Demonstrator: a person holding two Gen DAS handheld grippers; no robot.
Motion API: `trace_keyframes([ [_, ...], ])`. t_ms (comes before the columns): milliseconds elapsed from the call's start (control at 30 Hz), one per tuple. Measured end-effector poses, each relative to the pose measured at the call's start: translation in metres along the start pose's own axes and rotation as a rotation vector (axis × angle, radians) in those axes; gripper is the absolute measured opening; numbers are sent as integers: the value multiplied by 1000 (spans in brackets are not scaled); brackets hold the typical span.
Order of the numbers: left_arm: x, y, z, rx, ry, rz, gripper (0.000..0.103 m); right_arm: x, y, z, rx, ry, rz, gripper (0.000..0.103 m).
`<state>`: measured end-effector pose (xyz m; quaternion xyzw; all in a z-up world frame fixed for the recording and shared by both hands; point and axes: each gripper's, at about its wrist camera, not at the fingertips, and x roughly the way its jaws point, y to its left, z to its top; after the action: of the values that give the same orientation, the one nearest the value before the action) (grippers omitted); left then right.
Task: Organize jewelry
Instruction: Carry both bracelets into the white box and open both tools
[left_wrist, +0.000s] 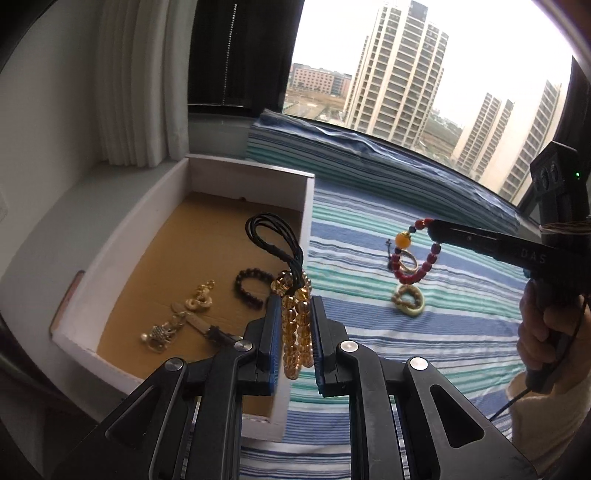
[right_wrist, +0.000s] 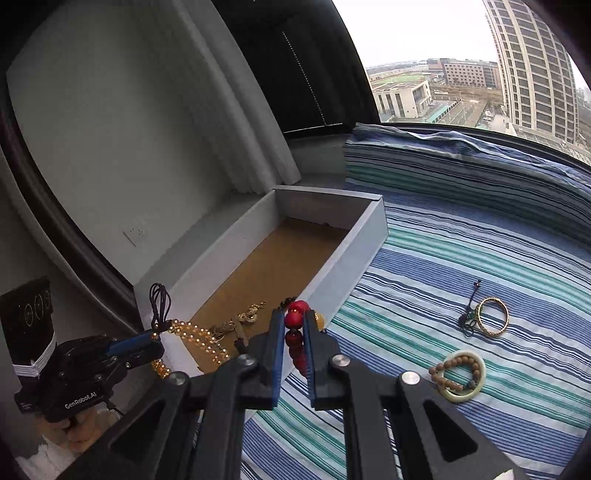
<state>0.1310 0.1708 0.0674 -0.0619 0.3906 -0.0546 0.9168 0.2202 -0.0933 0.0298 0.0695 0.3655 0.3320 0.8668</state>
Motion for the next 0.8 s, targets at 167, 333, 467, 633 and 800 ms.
trace_keyframes([
  [167,9,45,-1,-36,20,106,13,29,48,4,-46,33,83,10],
  [333,49,91,-9,-72,106,193,13,79,89,-2,-78,117,128,10],
  [467,81,113,-12,-94,170,214,13,130,107,-7,-140,177,68,10],
  [633,117,132,8,-104,184,253,13,197,105,-9,-147,281,5,10],
  [800,155,146,18,-116,226,280,13,241,96,-15,-127,352,-48,10],
])
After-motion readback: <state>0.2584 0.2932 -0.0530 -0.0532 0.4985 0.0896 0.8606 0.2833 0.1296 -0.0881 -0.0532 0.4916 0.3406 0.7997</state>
